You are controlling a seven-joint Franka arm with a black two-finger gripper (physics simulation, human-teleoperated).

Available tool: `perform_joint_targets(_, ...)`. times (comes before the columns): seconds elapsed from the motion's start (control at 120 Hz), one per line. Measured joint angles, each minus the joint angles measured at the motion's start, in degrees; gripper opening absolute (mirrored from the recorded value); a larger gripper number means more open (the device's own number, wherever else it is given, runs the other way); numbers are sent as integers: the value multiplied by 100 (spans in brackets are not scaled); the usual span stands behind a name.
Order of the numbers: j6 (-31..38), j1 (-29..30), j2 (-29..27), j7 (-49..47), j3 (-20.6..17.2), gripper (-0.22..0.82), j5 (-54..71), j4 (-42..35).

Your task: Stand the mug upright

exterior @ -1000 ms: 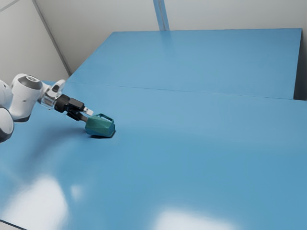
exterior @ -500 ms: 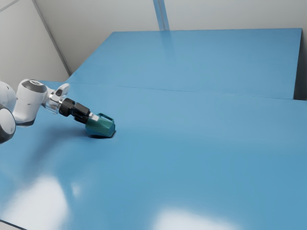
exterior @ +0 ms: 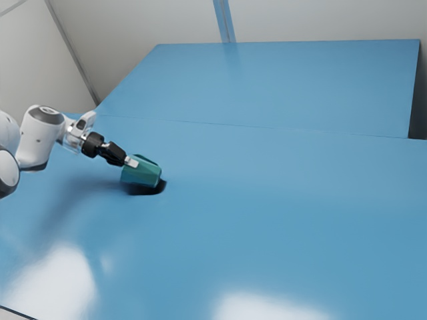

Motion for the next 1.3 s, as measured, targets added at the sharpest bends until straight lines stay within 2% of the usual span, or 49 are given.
perform_joint_targets(0.183, 222, -212, -815, -27, -13, -17, 453, -306)
perform_joint_targets(0.383, 1114, -922, -1737, -357, -23, -18, 1913, -1022)
perform_joint_targets(0.5, 1733, -1097, -2149, -738, -352, -18, 2875, -1481)
perform_joint_targets(0.633, 2352, -1117, -2490, -1231, -749, -18, 3559, -1958)
perform_joint_targets(0.85, 3094, -1125, -2959, -2017, -1222, -18, 4000, -2743)
perform_joint_targets(1.033, 3385, -1095, -3286, -2621, -1504, -18, 4145, -3188)
perform_joint_targets(1.167, 3510, -1070, -3346, -3011, -1722, -18, 4245, -3337)
perform_joint_targets(1.3, 3659, -1202, -3364, -3328, -1788, -18, 4292, -3532)
